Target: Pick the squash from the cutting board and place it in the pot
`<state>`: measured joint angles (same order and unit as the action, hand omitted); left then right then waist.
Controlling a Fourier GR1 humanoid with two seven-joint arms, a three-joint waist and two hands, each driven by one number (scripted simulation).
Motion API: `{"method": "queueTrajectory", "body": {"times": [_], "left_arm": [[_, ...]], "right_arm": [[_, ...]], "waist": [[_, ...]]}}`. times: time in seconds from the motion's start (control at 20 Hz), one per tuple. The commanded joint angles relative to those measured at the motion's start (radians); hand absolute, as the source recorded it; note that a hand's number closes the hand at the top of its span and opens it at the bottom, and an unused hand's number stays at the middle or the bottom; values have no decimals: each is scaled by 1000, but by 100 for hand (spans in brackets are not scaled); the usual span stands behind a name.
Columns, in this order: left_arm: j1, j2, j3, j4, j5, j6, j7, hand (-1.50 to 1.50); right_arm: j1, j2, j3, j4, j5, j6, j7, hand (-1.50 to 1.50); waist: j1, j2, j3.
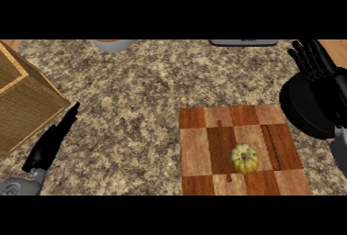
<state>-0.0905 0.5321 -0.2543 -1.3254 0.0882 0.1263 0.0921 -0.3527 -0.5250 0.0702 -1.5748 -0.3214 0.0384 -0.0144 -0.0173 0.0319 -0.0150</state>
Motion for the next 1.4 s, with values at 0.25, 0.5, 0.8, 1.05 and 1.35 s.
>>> {"method": "queueTrajectory", "body": {"times": [0.25, 0.5, 0.8, 1.05, 1.35], "left_arm": [[-119, -193, 87, -155, 165, 60, 21, 0], [-91, -243, 84, -165, 200, 88, 66, 0], [-95, -247, 80, -262, 177, 147, 147, 0], [-51, -251, 65, -296, 176, 137, 144, 0], [-65, -264, 51, -272, 144, 143, 128, 0]], "right_arm": [[11, 184, 273, 156, 93, -75, 315, -150], [59, -73, 383, -14, 614, -253, 204, -150], [111, -143, 517, -340, 802, -175, 500, -150], [-12, -237, 523, -475, 784, 113, 816, -150], [-184, -171, 548, -550, 579, 426, 1180, -150]], "waist": [[78, -29, 12], [-5, -56, 11], [-4, -47, 12], [12, -43, 11], [21, -37, 8]]}}
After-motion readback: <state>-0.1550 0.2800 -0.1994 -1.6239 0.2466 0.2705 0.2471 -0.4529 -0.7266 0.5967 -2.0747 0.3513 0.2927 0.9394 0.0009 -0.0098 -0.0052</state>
